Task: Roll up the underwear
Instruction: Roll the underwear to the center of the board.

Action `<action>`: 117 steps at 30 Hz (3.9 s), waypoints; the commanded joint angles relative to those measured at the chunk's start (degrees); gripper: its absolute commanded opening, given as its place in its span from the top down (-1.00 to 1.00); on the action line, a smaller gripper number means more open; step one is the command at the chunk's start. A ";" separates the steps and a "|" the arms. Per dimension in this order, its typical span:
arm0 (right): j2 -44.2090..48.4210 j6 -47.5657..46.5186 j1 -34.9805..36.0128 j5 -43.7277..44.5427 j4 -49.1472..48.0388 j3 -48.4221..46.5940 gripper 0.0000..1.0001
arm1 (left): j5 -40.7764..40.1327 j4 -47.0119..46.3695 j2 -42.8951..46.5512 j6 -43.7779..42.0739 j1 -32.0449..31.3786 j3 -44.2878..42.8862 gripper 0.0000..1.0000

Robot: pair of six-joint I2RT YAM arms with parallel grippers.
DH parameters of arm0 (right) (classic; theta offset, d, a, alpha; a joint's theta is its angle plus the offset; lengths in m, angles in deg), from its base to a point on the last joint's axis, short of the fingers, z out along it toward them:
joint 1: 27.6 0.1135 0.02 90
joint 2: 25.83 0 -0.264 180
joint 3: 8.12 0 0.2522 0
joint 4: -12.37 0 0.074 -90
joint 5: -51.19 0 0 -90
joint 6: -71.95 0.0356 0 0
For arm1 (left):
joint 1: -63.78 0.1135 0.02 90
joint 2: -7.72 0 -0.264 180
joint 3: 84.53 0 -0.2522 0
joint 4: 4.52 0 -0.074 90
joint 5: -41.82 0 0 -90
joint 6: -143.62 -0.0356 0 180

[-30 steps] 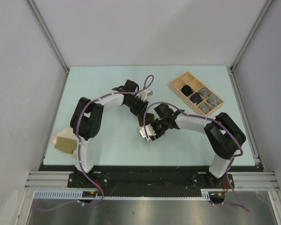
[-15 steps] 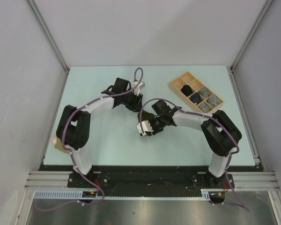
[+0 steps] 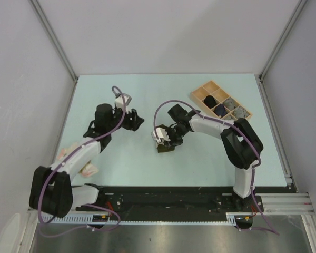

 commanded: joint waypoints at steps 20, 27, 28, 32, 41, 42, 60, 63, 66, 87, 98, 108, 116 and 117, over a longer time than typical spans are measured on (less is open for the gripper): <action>-26.11 8.50 -7.14 -15.74 42.46 -30.99 0.73 | -5.89 -6.72 30.76 -18.63 -31.23 21.48 -0.27; -29.02 8.59 -7.76 -15.83 46.51 -33.73 0.72 | -16.60 3.83 11.11 -30.32 -40.13 12.26 -0.29; -29.28 8.42 -7.93 -15.74 47.04 -34.17 0.71 | -17.84 4.88 8.97 -33.30 -40.65 9.81 -0.29; -30.17 7.45 -8.20 -16.27 48.71 -34.18 0.72 | -21.54 5.86 0.08 -39.99 -41.36 6.54 -0.30; -31.04 5.69 -8.29 -16.45 50.47 -34.61 0.71 | -25.23 -1.08 -11.61 -48.53 -40.84 3.90 -0.32; -31.13 5.43 -8.29 -16.53 50.65 -34.62 0.71 | -25.40 -1.78 -12.14 -48.79 -40.66 3.72 -0.31; -31.40 4.72 -8.37 -16.62 51.53 -34.79 0.70 | -20.14 1.98 -20.40 -51.43 -37.14 -2.25 0.13; -31.31 4.63 -8.55 -16.80 51.53 -34.62 0.68 | -18.47 4.27 -21.29 -50.73 -36.44 -3.66 0.53; -30.87 4.46 -8.81 -17.59 51.44 -34.53 0.63 | -17.15 7.17 -21.02 -49.68 -35.83 -4.97 0.78; -19.27 11.14 -16.20 -21.46 40.81 -31.89 0.05 | -2.55 27.65 -27.43 -40.98 -27.31 -17.37 0.96; -12.95 12.37 -20.58 -24.53 34.75 -27.42 0.03 | 2.63 33.89 -33.50 -40.09 -22.29 -25.19 0.99; 1.63 12.39 -30.08 -33.23 15.77 -12.50 -0.01 | 7.19 39.95 -38.16 -40.89 -19.48 -31.08 0.98; 13.16 -18.66 -23.43 -30.52 13.59 3.78 -0.32 | 11.77 47.43 -44.84 -40.36 -15.70 -39.16 0.98; 14.73 -17.79 -22.01 -28.86 11.30 5.01 -0.32 | 12.03 48.13 -45.28 -40.10 -15.35 -39.69 0.98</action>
